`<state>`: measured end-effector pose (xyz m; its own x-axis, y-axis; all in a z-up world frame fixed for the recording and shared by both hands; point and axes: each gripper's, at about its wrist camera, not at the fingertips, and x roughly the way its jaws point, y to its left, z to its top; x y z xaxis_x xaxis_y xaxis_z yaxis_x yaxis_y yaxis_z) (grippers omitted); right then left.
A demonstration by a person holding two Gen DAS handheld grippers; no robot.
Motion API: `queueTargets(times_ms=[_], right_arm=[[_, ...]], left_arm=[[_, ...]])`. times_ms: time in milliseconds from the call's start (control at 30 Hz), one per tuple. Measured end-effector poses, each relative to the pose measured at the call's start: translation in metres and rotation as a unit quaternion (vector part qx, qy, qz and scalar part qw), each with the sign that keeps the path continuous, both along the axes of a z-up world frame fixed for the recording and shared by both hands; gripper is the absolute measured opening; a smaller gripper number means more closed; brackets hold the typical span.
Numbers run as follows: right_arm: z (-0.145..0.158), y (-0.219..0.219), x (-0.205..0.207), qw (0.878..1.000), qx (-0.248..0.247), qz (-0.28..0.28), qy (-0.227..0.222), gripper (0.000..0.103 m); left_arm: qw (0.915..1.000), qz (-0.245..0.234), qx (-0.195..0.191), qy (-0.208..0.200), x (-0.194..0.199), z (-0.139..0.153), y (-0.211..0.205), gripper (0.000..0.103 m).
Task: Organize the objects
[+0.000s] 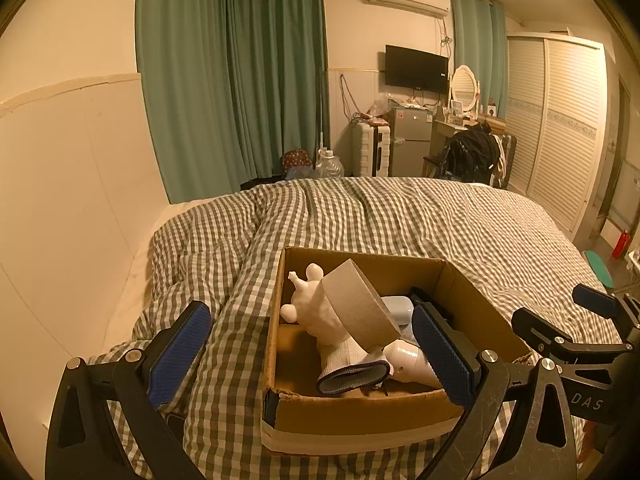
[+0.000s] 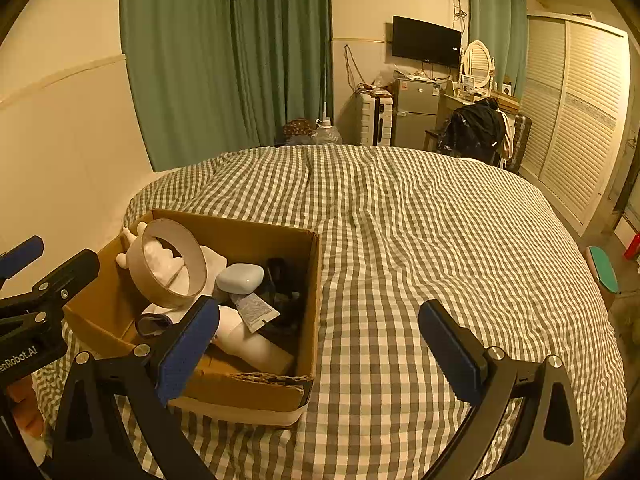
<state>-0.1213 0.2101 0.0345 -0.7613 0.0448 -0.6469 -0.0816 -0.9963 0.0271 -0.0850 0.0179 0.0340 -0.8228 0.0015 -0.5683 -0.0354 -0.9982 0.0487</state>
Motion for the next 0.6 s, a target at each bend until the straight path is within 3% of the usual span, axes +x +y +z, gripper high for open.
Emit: queueTargets(times_ms=[600], right_arm=[[-0.0039, -0.0025, -0.0025, 1.0, 0.001, 0.001, -0.005, 0.1]], left_arm=[[1.0, 0.0, 0.0, -0.005, -0.0015, -0.0034, 0.0002, 0.103]])
